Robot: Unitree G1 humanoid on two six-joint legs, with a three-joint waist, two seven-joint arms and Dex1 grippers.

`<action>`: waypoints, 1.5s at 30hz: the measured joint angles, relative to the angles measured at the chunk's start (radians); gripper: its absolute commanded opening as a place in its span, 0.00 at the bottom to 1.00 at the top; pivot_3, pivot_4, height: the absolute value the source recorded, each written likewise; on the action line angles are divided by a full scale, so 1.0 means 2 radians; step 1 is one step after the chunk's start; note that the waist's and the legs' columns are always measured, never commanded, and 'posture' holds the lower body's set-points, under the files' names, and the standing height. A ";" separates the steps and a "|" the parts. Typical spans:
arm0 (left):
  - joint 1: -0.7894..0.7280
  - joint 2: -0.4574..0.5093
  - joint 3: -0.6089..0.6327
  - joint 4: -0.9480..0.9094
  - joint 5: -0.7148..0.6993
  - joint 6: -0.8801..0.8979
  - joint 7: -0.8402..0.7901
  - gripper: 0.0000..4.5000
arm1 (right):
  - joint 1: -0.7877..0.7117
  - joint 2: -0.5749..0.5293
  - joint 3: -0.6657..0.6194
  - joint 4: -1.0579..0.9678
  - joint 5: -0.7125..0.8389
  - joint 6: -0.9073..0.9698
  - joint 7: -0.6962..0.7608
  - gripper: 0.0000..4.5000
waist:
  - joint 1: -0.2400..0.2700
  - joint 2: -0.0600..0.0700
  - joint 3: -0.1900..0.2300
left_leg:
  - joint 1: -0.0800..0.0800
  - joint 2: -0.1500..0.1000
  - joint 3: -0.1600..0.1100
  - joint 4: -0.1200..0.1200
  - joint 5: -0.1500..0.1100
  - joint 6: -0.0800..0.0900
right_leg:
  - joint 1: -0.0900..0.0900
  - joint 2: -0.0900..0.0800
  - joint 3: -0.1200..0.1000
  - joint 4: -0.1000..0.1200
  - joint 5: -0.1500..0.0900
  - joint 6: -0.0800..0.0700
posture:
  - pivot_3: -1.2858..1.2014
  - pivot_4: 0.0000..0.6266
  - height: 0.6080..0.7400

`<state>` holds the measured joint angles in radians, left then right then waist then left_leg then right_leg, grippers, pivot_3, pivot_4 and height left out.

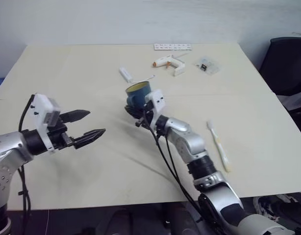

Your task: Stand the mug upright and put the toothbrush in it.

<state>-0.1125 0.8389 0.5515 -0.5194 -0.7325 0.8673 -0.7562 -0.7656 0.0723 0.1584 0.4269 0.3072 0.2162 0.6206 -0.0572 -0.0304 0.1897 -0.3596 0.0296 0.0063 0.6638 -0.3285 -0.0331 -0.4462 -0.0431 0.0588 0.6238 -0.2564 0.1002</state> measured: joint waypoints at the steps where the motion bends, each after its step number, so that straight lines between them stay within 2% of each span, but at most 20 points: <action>1: 0.005 0.001 0.007 -0.003 -0.002 0.003 0.003 1.00 | -0.002 0.005 -0.003 0.015 0.000 -0.014 0.004 0.00 | 0.000 0.000 0.000 | 0.000 0.000 0.000 0.000 0.000 0.000 | 0.000 0.000 0.000 0.000 0.000 0.000 | 0.52 0.24 1.00; 4: 0.027 0.003 0.026 -0.014 -0.007 0.010 0.011 1.00 | -0.008 0.015 -0.017 0.066 0.001 -0.048 0.020 0.00 | 0.000 0.000 0.000 | 0.000 0.000 -0.001 0.000 0.000 0.000 | 0.000 0.000 -0.001 0.000 0.000 0.000 | 0.52 0.24 1.00; 7: 0.045 0.004 0.033 -0.022 -0.007 0.010 0.017 1.00 | -0.006 0.013 -0.025 0.087 0.000 -0.060 0.039 0.17 | -0.002 0.000 0.000 | 0.000 0.001 -0.001 0.000 0.000 0.000 | 0.000 0.000 -0.001 0.000 0.000 0.000 | 0.52 0.24 1.00; 14: 0.043 0.013 0.028 -0.029 -0.008 0.000 0.017 1.00 | 0.017 0.002 -0.024 0.094 -0.010 -0.058 0.051 0.71 | -0.003 0.000 0.000 | 0.001 0.001 -0.001 0.000 -0.001 -0.002 | 0.000 0.001 -0.001 0.000 -0.001 -0.002 | 0.52 0.24 1.00; 18: 0.014 0.014 -0.009 -0.008 -0.002 -0.017 0.016 1.00 | 0.046 -0.032 -0.006 0.042 -0.037 -0.031 0.048 0.99 | -0.003 0.000 0.000 | 0.001 0.000 -0.001 0.000 -0.001 -0.002 | 0.000 0.001 -0.001 0.000 -0.001 -0.002 | 0.52 0.24 1.00; 22: -0.012 0.014 -0.050 0.011 0.005 -0.034 0.013 1.00 | 0.087 -0.083 0.015 -0.068 -0.060 0.040 0.036 0.99 | 0.000 0.000 0.000 | 0.001 0.000 -0.001 0.000 -0.001 -0.002 | 0.000 0.001 -0.001 0.000 -0.001 -0.002 | 0.52 0.24 1.00; 26: -0.019 0.013 -0.078 0.026 0.016 -0.050 0.007 1.00 | 0.155 -0.148 0.003 -0.208 -0.081 0.131 -0.012 0.99 | 0.002 0.000 0.000 | 0.000 -0.001 -0.001 -0.001 -0.001 -0.002 | 0.000 0.001 -0.001 -0.001 -0.001 -0.001 | 0.52 0.24 1.00; 28: -0.023 0.013 -0.093 0.030 0.016 -0.054 0.000 1.00 | 0.197 -0.181 -0.020 -0.303 -0.085 0.204 -0.038 0.99 | 0.003 0.000 0.000 | 0.000 -0.001 -0.001 -0.001 -0.001 -0.002 | 0.000 0.001 -0.001 -0.002 -0.001 -0.001 | 0.52 0.24 1.00; 30: -0.026 0.013 -0.111 0.030 0.016 -0.056 -0.015 1.00 | 0.241 -0.208 -0.069 -0.421 -0.083 0.301 -0.070 0.99 | 0.007 0.001 0.000 | 0.000 -0.001 -0.001 -0.001 -0.001 -0.002 | 0.000 0.002 -0.001 -0.002 -0.001 -0.002 | 0.52 0.24 1.00; 34: -0.027 0.014 -0.161 0.025 0.020 -0.070 -0.046 1.00 | 0.299 -0.218 -0.134 -0.576 -0.085 0.436 -0.120 0.99 | 0.004 0.000 0.000 | 0.002 0.000 0.001 -0.001 -0.001 -0.002 | 0.001 0.004 0.000 -0.002 -0.001 -0.002 | 0.52 0.24 1.00; 39: -0.046 0.012 -0.209 0.028 0.035 -0.092 -0.076 1.00 | 0.332 -0.229 -0.172 -0.643 -0.086 0.532 -0.149 0.99 | 0.002 0.000 0.000 | 0.002 0.000 0.002 -0.001 -0.001 -0.002 | 0.001 0.005 0.001 -0.002 -0.001 -0.002 | 0.52 0.24 1.00; 45: -0.076 0.000 -0.237 0.043 0.046 -0.114 -0.095 1.00 | 0.350 -0.210 -0.225 -0.617 -0.063 0.557 -0.145 0.99 | 0.001 0.000 0.000 | 0.001 0.000 0.002 -0.001 -0.001 -0.001 | 0.001 0.006 0.001 -0.002 -0.001 -0.002 | 0.52 0.24 1.00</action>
<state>-0.2648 0.8399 0.0772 -0.4329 -0.6410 0.6385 -0.9454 -0.0661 -0.3472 -0.2923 -0.8071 0.1808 1.3299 0.3304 -0.0544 -0.0298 0.1901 -0.3573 0.0299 0.0104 0.6625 -0.3300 -0.0356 -0.4447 -0.0304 0.0614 0.6199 -0.2593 0.0958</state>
